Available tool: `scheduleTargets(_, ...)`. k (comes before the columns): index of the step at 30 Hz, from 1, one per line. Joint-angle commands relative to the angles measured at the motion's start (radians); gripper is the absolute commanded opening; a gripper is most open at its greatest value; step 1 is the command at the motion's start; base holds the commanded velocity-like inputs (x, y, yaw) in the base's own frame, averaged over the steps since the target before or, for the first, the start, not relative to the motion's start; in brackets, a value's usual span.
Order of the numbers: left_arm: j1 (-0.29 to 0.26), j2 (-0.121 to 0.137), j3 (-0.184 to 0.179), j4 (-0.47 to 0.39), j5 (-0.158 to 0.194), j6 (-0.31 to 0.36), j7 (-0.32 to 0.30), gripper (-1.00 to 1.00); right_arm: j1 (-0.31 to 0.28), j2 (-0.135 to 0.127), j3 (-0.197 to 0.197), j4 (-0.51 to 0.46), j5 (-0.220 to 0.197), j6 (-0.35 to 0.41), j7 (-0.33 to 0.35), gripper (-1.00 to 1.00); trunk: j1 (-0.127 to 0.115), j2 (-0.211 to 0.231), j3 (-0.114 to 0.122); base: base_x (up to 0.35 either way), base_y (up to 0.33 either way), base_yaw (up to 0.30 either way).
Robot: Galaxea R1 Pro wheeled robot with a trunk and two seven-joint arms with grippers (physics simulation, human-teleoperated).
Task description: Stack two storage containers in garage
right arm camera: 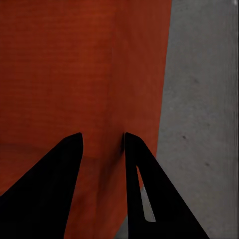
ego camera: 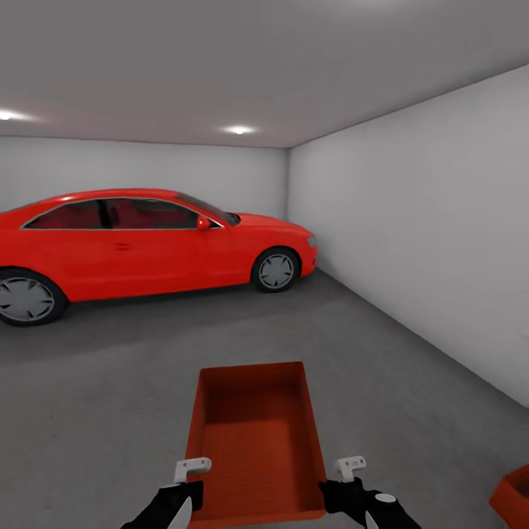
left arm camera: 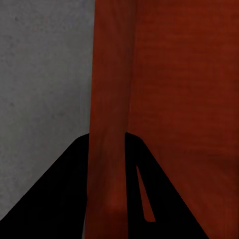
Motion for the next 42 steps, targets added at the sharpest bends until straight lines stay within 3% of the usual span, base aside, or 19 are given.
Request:
scheduleTargets(1,0.001,-0.034,-0.02,-0.005,0.008,-0.003,0.005,-1.0,0.0,0.003,-0.007,0.002,0.007,0.009,0.007,-1.0,0.001,-0.001,0.0,0.325,0.0,-0.296)
scheduleTargets(11,0.0,-0.034,-0.018,-0.005,0.009,-0.003,0.005,-1.0,0.0,0.003,-0.007,0.002,0.005,0.009,0.007,-1.0,0.001,-0.001,0.0,0.269,0.0,-0.296)
scheduleTargets(36,0.0,-0.033,-0.018,-0.005,0.01,-0.003,0.005,-1.0,0.0,0.003,-0.008,0.002,0.005,0.011,0.007,-1.0,0.001,-0.001,0.0,0.012,0.0,-0.296)
scheduleTargets(42,0.0,-0.033,-0.018,-0.005,0.008,-0.003,0.005,-1.0,0.0,0.003,-0.008,0.002,0.004,0.011,0.007,-1.0,0.001,-0.001,0.0,0.271,0.0,-0.296)
